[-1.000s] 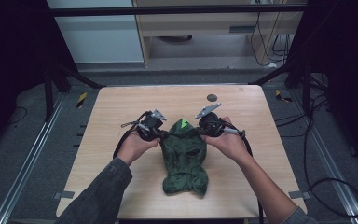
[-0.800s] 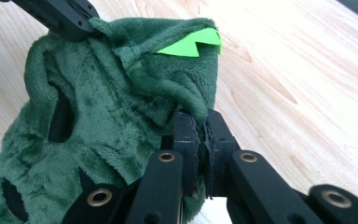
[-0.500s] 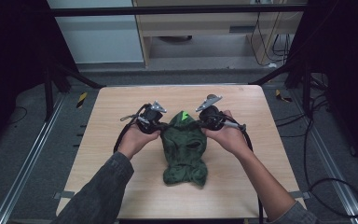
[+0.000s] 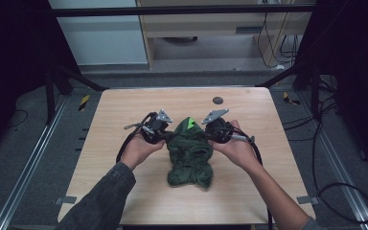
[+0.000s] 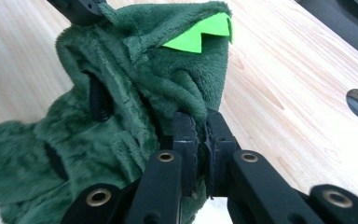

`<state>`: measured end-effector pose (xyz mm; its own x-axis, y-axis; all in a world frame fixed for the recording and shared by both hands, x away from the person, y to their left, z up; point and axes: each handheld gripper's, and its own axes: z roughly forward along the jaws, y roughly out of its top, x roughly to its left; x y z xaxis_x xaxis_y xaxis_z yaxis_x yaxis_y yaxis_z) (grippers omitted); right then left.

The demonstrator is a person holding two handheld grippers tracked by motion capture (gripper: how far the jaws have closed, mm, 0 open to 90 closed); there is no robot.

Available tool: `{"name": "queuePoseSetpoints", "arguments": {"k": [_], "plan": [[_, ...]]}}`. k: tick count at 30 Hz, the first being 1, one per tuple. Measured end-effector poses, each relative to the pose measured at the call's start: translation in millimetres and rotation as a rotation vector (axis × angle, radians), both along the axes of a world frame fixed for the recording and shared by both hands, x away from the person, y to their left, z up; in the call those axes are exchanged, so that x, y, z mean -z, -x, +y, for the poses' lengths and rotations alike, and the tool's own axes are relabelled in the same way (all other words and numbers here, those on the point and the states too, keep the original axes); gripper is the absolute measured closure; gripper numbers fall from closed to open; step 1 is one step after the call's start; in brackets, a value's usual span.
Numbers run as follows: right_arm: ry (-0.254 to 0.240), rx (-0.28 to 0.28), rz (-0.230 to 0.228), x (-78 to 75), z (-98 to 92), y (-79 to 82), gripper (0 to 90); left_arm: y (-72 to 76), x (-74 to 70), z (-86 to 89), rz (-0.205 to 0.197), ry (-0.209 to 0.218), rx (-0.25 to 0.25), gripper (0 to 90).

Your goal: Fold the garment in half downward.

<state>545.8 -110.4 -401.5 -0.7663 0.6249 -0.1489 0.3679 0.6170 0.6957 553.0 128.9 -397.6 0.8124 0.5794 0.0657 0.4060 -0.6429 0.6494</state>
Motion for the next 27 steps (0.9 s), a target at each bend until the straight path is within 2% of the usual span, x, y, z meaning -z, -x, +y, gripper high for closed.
{"name": "queuePoseSetpoints", "arguments": {"k": [3, 11, 27], "plan": [[0.005, -0.013, -0.015, 3.7, 0.1, 8.0, 84.7, 7.4, 3.0, 0.4, -0.001, 0.002, 0.013, 90.0], [0.003, -0.04, -0.019, 13.6, 3.8, 24.9, 83.1, 21.5, 12.3, 1.5, 0.004, 0.015, 0.03, 90.0], [-0.008, -0.052, -0.008, 22.2, 0.6, 41.3, 80.8, 38.8, 20.7, 0.2, 0.018, 0.029, 0.061, 90.0]]}}
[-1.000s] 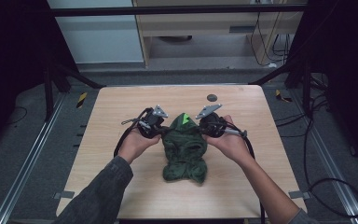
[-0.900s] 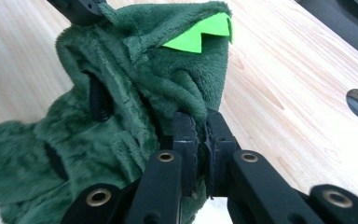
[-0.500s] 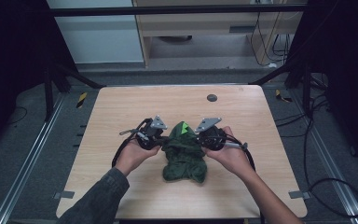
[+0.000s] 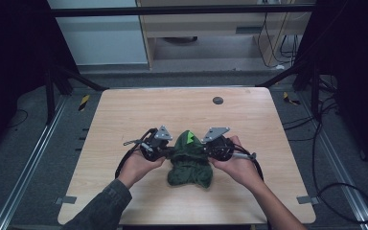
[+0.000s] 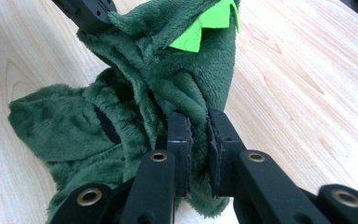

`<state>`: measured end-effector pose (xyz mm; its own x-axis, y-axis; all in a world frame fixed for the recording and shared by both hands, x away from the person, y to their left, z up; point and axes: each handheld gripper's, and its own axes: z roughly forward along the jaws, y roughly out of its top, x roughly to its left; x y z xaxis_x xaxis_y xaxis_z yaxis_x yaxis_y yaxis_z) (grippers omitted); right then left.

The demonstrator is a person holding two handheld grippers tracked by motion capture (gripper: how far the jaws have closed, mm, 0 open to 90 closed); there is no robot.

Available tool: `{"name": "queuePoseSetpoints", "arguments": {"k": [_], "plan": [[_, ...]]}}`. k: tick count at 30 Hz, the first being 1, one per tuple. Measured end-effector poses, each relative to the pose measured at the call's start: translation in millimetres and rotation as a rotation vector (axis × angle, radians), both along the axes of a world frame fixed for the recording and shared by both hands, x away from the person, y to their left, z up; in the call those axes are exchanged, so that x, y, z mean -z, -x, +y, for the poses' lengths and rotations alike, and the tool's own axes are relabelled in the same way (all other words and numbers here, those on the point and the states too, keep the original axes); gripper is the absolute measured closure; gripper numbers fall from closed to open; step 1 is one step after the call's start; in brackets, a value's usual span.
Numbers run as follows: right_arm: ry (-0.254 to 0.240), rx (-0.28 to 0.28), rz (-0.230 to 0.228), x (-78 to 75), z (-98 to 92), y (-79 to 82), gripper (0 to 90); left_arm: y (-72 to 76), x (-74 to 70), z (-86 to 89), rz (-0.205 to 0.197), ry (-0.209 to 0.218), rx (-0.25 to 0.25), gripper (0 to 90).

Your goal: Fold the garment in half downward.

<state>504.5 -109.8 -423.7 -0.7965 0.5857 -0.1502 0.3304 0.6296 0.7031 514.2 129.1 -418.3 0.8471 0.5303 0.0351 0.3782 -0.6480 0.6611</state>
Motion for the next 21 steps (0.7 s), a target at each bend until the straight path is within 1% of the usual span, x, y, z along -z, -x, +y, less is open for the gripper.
{"name": "queuePoseSetpoints", "arguments": {"k": [8, 17, 21], "plan": [[-0.01, -0.004, -0.003, 5.5, -0.6, 7.5, 79.6, 5.1, 5.5, 0.9, -0.002, 0.014, -0.002, 90.0], [-0.015, -0.002, 0.006, 10.9, -2.3, 13.4, 78.3, 11.9, 16.3, -0.2, 0.007, 0.014, 0.001, 90.0], [-0.016, -0.001, 0.008, 13.6, -3.2, 15.1, 77.4, 13.2, 18.7, -1.2, 0.013, 0.009, 0.008, 90.0]]}}
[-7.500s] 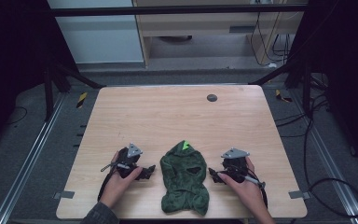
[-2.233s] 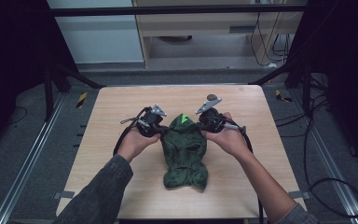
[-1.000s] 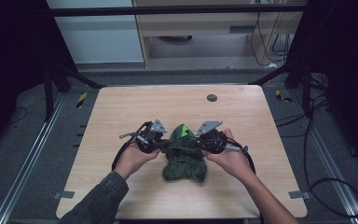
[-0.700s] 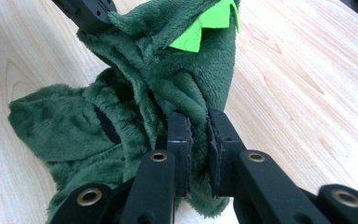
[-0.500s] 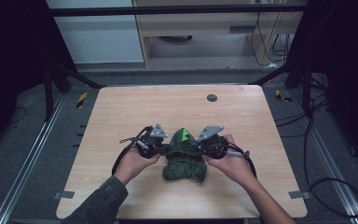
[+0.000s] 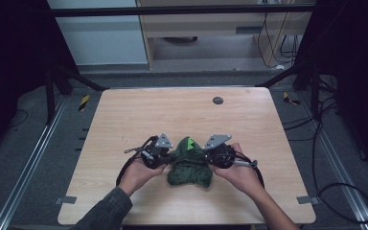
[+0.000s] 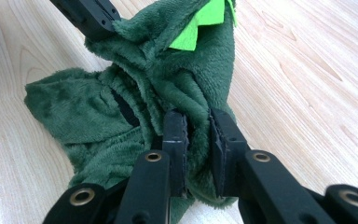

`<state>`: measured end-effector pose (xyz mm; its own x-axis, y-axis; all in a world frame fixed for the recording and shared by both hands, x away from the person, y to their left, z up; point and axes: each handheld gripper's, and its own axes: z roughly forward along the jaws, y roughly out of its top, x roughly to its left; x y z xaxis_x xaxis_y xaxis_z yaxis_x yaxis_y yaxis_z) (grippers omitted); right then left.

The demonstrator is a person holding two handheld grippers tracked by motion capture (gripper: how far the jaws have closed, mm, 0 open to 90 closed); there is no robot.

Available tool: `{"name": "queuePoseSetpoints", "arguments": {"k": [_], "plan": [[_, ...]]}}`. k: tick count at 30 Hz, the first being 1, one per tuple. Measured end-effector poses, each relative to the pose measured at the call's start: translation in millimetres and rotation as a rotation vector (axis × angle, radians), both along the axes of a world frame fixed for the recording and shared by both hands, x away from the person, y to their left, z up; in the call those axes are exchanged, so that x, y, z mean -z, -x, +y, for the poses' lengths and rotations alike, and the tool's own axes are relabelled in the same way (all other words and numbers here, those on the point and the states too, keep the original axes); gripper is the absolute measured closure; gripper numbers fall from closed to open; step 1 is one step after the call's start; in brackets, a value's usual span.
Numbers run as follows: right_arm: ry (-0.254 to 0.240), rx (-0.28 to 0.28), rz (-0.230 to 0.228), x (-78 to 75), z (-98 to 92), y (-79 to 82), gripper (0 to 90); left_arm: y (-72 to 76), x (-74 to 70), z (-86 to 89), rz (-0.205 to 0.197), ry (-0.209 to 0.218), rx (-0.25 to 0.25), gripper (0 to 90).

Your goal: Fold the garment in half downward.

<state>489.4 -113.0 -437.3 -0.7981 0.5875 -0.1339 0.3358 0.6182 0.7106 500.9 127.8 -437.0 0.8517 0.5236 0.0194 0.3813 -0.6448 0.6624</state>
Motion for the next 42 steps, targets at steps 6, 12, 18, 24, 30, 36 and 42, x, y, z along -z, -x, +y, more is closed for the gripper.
{"name": "queuePoseSetpoints", "arguments": {"k": [6, 12, 18, 24, 30, 36, 42], "plan": [[-0.003, -0.001, 0.002, 1.5, -0.9, 2.4, 77.0, 1.7, 1.5, 0.2, -0.001, 0.001, 0.002, 90.0], [-0.005, 0.0, 0.009, 3.8, -1.1, 4.5, 76.1, 3.5, 5.0, 1.6, -0.001, 0.005, -0.001, 89.9], [-0.005, -0.005, 0.01, 5.8, -1.5, 7.6, 75.5, 6.3, 7.5, 2.2, 0.0, 0.004, -0.002, 90.0], [-0.006, -0.005, 0.013, 6.8, -1.8, 10.4, 75.3, 8.9, 8.3, 1.8, -0.007, 0.011, -0.003, 89.9], [-0.009, -0.005, 0.015, 8.0, -2.1, 12.0, 74.8, 11.4, 9.6, 1.3, -0.008, 0.009, -0.001, 89.9], [-0.013, -0.005, 0.019, 9.7, -1.6, 14.2, 74.3, 13.4, 11.2, 1.1, -0.006, 0.006, 0.003, 89.8], [-0.017, -0.007, 0.022, 11.7, -1.7, 15.9, 72.6, 15.9, 12.9, 0.7, -0.007, 0.014, 0.001, 89.8]]}}
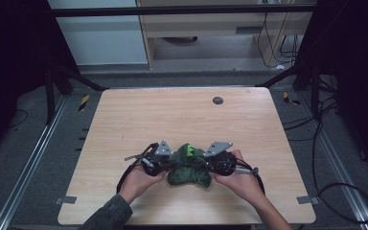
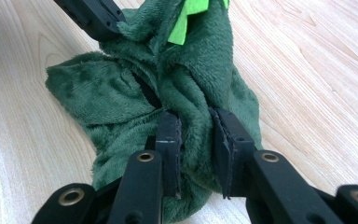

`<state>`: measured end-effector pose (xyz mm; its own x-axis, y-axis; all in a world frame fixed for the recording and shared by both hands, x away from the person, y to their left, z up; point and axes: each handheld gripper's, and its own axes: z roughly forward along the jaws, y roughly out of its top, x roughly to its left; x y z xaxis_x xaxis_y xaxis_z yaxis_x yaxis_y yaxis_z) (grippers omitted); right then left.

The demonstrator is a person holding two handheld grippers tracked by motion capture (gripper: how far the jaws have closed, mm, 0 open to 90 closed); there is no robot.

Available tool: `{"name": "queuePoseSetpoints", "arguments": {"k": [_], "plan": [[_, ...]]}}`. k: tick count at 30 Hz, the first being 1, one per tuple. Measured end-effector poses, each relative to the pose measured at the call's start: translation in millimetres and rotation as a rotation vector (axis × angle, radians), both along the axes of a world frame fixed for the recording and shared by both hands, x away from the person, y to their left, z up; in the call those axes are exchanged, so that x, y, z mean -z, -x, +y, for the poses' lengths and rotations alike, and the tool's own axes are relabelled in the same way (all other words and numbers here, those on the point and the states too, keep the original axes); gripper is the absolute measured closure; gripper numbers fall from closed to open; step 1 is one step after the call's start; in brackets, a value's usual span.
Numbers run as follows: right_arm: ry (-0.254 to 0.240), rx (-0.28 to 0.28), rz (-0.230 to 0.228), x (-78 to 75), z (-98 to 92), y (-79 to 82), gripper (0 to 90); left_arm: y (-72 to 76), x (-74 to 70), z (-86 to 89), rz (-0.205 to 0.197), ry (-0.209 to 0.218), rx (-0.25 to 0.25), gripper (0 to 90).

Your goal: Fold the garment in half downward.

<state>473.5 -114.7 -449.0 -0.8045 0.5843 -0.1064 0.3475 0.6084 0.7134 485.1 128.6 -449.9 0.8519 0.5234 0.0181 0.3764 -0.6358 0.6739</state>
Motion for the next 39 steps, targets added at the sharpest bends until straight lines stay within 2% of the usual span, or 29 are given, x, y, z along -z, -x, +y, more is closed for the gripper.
{"name": "queuePoseSetpoints", "arguments": {"k": [11, 16, 22, 28, 39], "plan": [[-0.002, 0.002, 0.005, 3.6, 1.7, 5.0, 68.6, 4.8, 2.3, 1.4, -0.008, 0.003, -0.006, 89.8], [-0.007, 0.005, 0.008, 5.7, 2.0, 8.4, 66.1, 9.3, 2.2, 1.8, -0.016, -0.011, 0.005, 89.7], [0.001, 0.01, 0.015, 6.2, 3.2, 11.6, 61.1, 12.4, 3.0, 1.9, -0.019, -0.01, 0.005, 89.6], [-0.006, 0.021, 0.02, 3.5, 3.4, 10.2, 53.6, 13.4, 3.8, 1.4, -0.021, -0.014, 0.01, 89.5], [-0.01, 0.033, 0.029, -2.7, 2.8, 4.0, 45.0, 12.7, 1.7, -0.2, -0.027, -0.007, 0.008, 89.4]]}}
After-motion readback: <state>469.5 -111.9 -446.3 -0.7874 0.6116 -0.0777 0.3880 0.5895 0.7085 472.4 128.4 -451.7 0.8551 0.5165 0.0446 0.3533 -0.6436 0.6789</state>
